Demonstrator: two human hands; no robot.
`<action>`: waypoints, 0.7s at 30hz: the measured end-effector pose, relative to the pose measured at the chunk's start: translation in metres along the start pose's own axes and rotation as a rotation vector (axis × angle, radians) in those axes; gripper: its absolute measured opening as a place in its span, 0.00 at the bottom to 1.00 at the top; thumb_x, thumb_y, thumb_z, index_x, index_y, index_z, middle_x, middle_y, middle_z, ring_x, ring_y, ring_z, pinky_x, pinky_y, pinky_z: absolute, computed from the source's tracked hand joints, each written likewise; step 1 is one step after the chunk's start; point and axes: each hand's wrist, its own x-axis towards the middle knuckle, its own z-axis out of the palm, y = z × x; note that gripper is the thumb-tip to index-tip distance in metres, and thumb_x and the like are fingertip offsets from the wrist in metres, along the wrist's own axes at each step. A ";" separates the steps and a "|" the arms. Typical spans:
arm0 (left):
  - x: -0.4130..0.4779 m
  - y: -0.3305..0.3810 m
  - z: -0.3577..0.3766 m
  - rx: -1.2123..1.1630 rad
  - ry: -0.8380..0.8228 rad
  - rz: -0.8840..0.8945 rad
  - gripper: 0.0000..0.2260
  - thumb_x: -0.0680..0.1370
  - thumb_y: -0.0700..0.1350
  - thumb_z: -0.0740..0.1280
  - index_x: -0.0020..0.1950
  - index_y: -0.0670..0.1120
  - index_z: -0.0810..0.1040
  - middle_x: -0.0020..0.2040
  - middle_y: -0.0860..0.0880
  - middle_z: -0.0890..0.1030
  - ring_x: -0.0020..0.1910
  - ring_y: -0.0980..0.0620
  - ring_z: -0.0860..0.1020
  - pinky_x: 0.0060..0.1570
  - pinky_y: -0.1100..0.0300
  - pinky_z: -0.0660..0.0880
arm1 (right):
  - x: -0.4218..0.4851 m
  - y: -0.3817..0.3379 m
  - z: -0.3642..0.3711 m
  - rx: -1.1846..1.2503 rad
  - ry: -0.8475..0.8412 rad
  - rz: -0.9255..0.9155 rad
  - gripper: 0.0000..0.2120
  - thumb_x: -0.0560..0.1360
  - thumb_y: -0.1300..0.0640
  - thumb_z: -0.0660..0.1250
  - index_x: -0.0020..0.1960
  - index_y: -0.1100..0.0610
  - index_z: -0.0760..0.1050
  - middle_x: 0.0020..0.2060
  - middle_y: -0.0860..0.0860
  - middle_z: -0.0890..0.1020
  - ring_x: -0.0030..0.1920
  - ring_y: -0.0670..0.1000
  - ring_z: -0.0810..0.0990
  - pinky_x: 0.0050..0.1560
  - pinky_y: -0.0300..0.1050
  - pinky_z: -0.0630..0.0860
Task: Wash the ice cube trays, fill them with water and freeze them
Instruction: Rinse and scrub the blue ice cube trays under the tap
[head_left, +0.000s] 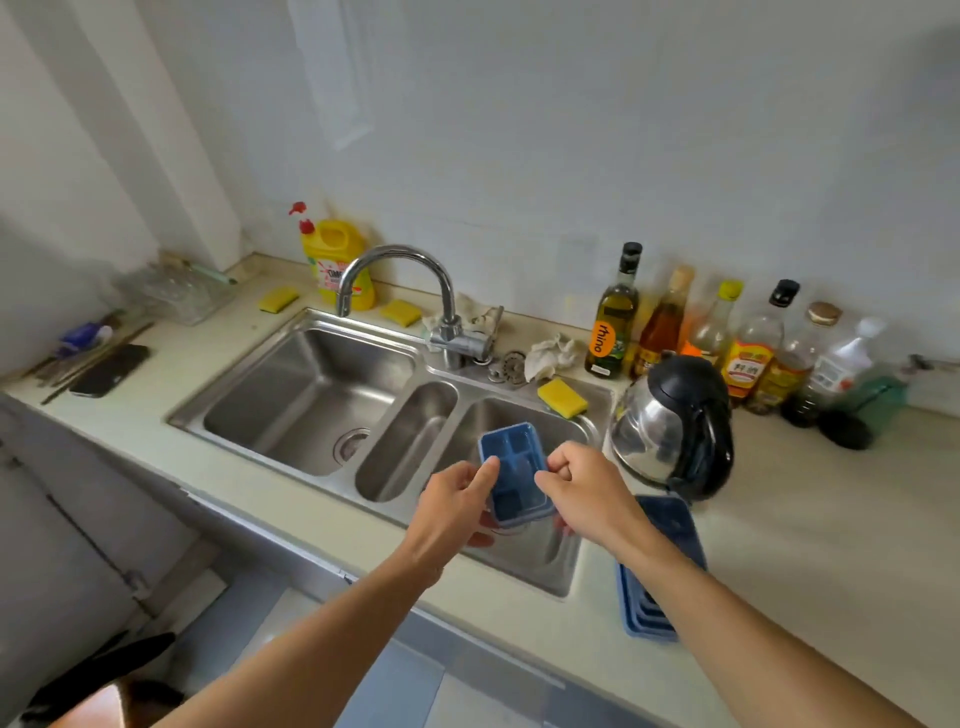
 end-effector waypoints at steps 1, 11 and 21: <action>0.006 -0.004 -0.025 -0.050 -0.005 -0.039 0.17 0.82 0.60 0.62 0.54 0.47 0.79 0.45 0.47 0.86 0.40 0.50 0.86 0.40 0.53 0.85 | 0.007 -0.015 0.021 0.014 -0.018 0.000 0.03 0.80 0.58 0.66 0.47 0.55 0.75 0.36 0.51 0.82 0.25 0.44 0.80 0.25 0.36 0.73; 0.083 -0.042 -0.212 -0.328 0.075 -0.298 0.22 0.79 0.64 0.64 0.58 0.46 0.77 0.48 0.43 0.86 0.41 0.45 0.87 0.36 0.55 0.82 | 0.079 -0.132 0.198 0.108 -0.234 -0.029 0.03 0.82 0.55 0.65 0.51 0.54 0.75 0.40 0.54 0.84 0.31 0.46 0.82 0.30 0.36 0.76; 0.230 -0.044 -0.271 -0.268 0.116 -0.336 0.20 0.81 0.60 0.65 0.57 0.44 0.79 0.49 0.42 0.86 0.41 0.45 0.87 0.35 0.54 0.82 | 0.281 -0.103 0.173 0.148 0.170 0.201 0.18 0.81 0.47 0.64 0.46 0.63 0.77 0.32 0.56 0.82 0.23 0.50 0.77 0.26 0.44 0.73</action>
